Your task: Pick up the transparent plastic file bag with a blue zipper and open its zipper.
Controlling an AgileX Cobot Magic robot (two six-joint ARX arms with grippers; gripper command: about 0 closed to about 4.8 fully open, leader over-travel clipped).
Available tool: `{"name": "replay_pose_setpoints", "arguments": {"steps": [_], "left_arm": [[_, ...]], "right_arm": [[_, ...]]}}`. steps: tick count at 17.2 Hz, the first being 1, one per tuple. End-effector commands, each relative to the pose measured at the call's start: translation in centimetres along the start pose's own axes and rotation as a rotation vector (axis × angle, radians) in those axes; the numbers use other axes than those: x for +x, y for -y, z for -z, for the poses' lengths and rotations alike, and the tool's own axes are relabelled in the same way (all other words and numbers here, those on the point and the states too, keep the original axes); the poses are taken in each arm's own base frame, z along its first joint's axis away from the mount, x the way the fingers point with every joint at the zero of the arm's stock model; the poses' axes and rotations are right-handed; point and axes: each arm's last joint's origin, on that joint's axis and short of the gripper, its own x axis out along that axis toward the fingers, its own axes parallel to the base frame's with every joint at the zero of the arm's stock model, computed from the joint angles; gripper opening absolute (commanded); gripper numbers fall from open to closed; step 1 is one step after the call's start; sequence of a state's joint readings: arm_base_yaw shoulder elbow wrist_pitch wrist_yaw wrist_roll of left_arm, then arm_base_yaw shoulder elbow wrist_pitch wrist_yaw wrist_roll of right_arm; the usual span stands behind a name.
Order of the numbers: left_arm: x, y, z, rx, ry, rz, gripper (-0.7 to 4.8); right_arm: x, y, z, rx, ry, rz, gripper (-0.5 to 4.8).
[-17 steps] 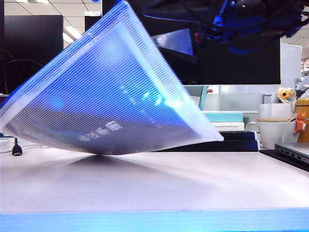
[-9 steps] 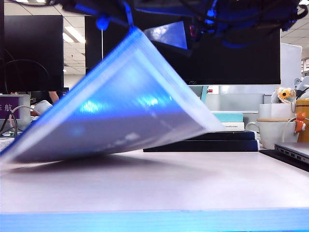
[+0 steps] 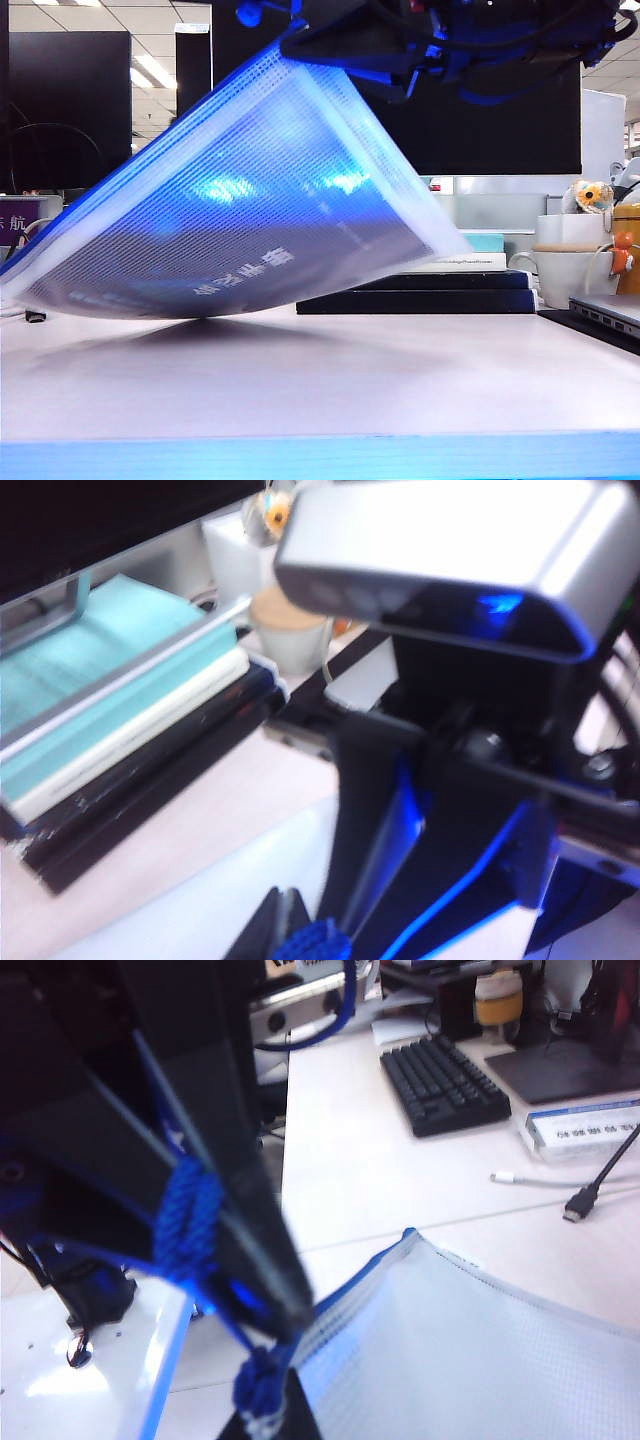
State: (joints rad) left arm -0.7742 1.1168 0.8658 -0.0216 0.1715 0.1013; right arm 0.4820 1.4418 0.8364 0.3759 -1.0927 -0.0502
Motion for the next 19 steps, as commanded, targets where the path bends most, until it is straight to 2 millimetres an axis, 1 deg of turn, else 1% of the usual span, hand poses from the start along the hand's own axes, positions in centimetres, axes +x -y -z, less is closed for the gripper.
{"name": "replay_pose_setpoints", "arguments": {"steps": [1,2,6,9,11,13,15,16,18,19], "left_arm": [[-0.1,0.0,-0.2,-0.006,0.007,0.010,-0.06],[-0.1,0.0,0.0,-0.007,-0.015,0.006,-0.06],[-0.2,-0.5,1.0,0.073,-0.132,-0.167,-0.06],[-0.4,-1.7,1.7,0.051,-0.172,-0.210,-0.06],[-0.5,-1.9,2.0,0.047,-0.187,-0.215,-0.06],[-0.6,-2.1,2.6,0.042,-0.240,-0.231,-0.06],[-0.7,-2.5,3.5,0.055,-0.305,-0.305,-0.06],[-0.8,-2.7,4.1,0.047,-0.336,-0.328,-0.06],[-1.1,-3.4,5.1,0.020,-0.381,-0.358,-0.06],[-1.4,-3.9,5.4,0.005,-0.403,-0.379,-0.06]], "right_arm": [[-0.1,-0.1,-0.4,-0.012,0.005,0.038,-0.06],[-0.2,-0.2,-0.5,-0.019,0.009,0.045,-0.06],[-0.5,-0.7,-1.2,-0.036,0.018,0.052,-0.06],[-0.9,-1.2,-2.0,-0.064,0.033,0.086,-0.06],[-1.2,-1.4,-2.3,-0.076,0.041,0.103,-0.06],[-1.9,-1.5,-2.7,-0.078,0.045,0.124,-0.06],[-2.5,-1.8,-3.3,-0.098,0.058,0.158,-0.06],[-3.4,-1.9,-3.7,-0.115,0.069,0.188,-0.06],[-4.5,-2.1,-4.2,-0.128,0.081,0.221,-0.06],[-5.6,-2.1,-4.4,-0.131,0.087,0.258,-0.06]]}}
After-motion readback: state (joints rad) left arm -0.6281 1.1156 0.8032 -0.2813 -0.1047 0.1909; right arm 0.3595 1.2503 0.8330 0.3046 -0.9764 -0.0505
